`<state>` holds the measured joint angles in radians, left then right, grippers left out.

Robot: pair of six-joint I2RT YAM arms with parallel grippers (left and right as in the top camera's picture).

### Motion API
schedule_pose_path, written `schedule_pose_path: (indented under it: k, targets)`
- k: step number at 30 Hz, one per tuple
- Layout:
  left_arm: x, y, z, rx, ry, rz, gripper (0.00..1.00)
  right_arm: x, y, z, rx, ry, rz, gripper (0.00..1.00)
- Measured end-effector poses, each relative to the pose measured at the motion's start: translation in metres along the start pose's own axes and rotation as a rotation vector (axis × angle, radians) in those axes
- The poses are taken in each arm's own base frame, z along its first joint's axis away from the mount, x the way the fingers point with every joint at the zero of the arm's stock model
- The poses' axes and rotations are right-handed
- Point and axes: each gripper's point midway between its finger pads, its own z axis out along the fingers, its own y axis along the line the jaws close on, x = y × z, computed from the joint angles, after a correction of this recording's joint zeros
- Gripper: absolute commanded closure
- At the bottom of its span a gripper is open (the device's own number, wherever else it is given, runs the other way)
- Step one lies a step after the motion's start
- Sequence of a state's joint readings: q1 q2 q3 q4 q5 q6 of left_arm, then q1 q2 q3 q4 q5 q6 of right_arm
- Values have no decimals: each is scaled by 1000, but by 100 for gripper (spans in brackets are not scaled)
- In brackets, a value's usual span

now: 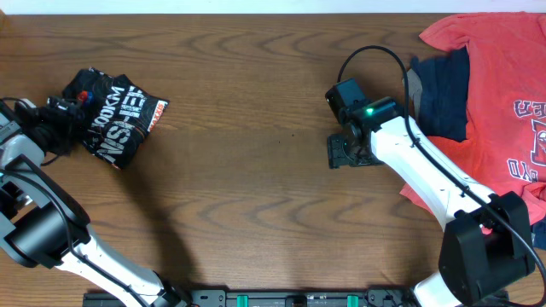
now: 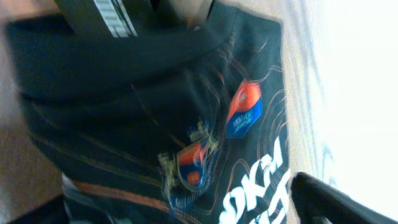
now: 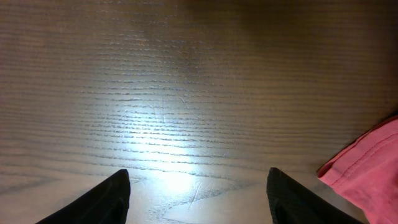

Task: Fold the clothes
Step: 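Carry the folded jersey to the upper-left table area and release it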

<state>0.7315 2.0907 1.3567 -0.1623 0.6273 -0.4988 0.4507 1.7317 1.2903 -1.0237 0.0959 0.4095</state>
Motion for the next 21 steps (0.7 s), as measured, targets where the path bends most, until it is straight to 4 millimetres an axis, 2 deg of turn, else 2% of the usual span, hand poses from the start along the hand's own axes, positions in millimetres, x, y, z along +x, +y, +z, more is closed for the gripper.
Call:
schedule_pose_path:
  k: [6,13,21]
  targets:
    - [30,24,-8,-133,111,-98,2,-1,0,0,-2,-3,1,28]
    - [68,60,-38,-391,225,-198,2,-2,1,0,-3,-10,3,24]
    - [113,86,-66,-574,374,-271,2,-3,1,0,-2,-11,3,24]
